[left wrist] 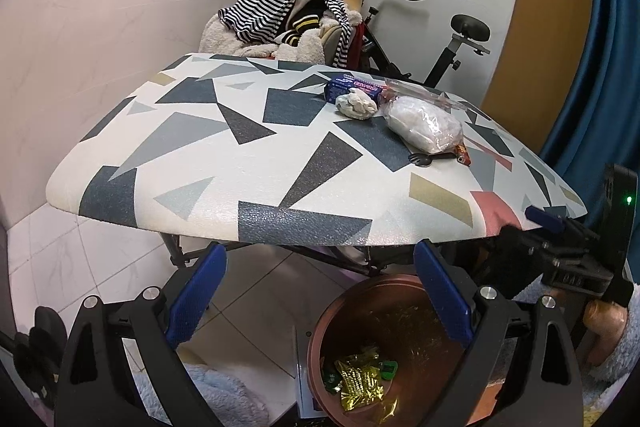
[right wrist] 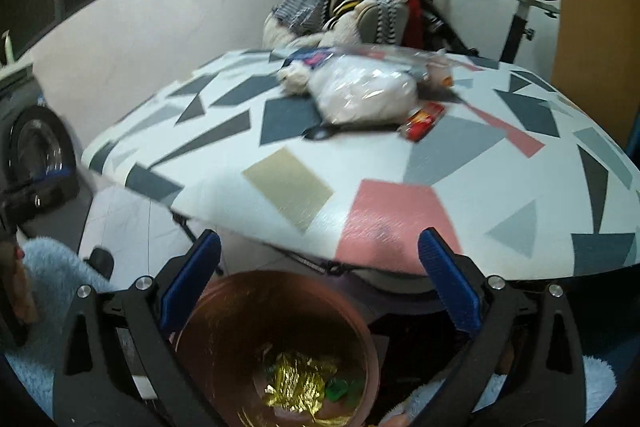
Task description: Collect trash
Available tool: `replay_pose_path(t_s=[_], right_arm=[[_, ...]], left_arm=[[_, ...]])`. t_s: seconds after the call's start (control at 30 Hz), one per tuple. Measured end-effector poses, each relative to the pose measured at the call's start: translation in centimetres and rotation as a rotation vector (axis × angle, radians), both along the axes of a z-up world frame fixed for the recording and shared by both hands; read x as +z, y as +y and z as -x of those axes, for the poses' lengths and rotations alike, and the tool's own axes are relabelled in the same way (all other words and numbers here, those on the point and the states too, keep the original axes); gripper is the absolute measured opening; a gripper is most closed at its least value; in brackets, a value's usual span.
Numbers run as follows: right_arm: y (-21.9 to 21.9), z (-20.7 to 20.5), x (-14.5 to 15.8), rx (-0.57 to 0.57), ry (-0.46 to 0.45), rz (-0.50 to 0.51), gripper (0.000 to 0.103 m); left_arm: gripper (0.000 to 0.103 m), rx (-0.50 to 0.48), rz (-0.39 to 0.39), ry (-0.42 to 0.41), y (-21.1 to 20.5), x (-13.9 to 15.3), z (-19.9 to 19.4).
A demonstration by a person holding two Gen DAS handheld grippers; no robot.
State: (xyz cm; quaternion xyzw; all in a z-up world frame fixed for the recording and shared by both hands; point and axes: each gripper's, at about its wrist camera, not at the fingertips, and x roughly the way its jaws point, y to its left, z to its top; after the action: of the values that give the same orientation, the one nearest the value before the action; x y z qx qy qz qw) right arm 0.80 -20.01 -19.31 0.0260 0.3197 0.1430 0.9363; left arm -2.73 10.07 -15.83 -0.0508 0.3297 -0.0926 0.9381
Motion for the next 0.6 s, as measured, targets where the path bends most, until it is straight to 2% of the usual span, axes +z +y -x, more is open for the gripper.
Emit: replay_pose_path(t_s=[0.17, 0.3, 0.43, 0.53, 0.6], right_arm=[[-1.3, -1.0, 0.4, -0.035, 0.016, 0.002, 0.097], [-3.2, -2.0, 1.7, -0.032, 0.044, -0.058, 0.097], [-4.6, -4.6, 2.7, -0.045, 0.119, 0.002, 0.097], [-5.8, -6.6, 3.5, -0.01, 0.101, 0.03, 0.097], [-6.4, -8.3, 3.8, 0.051, 0.096, 0.062, 0.097]], left_arm=[[0.092, -0.013, -0.004, -0.007, -0.2, 0.3, 0.1], [0.092, -0.046, 0.013, -0.035, -0.3, 1.4, 0.1], [0.092, -0.08, 0.007, -0.074, -1.0, 3.2, -0.8], [0.092, -0.105, 0.023, -0.068, -1.6, 4.4, -2.4], [0.092, -0.113, 0.036, -0.053, -1.9, 4.9, -3.5]])
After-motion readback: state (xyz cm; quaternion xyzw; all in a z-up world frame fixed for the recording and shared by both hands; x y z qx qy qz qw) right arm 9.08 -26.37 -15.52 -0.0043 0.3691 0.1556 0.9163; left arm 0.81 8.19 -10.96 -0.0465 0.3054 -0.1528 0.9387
